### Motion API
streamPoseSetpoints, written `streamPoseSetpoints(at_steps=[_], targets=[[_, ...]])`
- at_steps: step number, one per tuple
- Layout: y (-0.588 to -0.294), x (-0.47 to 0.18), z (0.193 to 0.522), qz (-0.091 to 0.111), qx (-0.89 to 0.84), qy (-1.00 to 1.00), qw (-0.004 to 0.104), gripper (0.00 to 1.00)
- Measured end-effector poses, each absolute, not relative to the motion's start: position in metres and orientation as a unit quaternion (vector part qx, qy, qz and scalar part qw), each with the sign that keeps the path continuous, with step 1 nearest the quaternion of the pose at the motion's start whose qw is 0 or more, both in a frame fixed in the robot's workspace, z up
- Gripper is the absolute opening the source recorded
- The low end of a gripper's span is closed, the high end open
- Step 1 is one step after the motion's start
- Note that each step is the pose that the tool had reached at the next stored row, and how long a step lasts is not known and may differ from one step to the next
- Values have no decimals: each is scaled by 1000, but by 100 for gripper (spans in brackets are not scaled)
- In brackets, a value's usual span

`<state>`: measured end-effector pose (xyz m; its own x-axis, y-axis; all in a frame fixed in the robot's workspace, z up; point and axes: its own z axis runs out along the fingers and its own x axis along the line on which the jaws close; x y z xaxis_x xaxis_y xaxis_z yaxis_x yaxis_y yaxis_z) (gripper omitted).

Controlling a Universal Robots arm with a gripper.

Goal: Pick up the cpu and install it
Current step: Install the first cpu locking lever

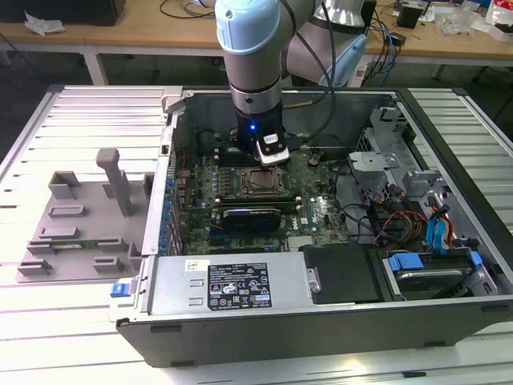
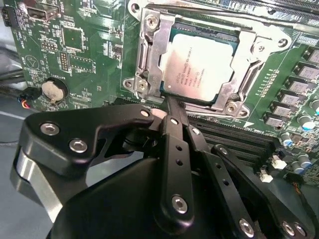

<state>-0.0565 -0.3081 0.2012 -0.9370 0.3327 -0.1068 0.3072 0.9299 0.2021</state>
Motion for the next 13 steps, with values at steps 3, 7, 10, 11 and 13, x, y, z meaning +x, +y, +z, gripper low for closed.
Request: streamPoseSetpoints(at_steps=[3,7,10,11,13], targets=[[-308,-56,201,91,163,980,70,11],[-308,-56,208,91,163,980,70,11],[-304,-57,209,91,163,980,70,11],[-302,-57,209,91,163,980,70,11],[-299,-57,209,91,163,980,70,11]])
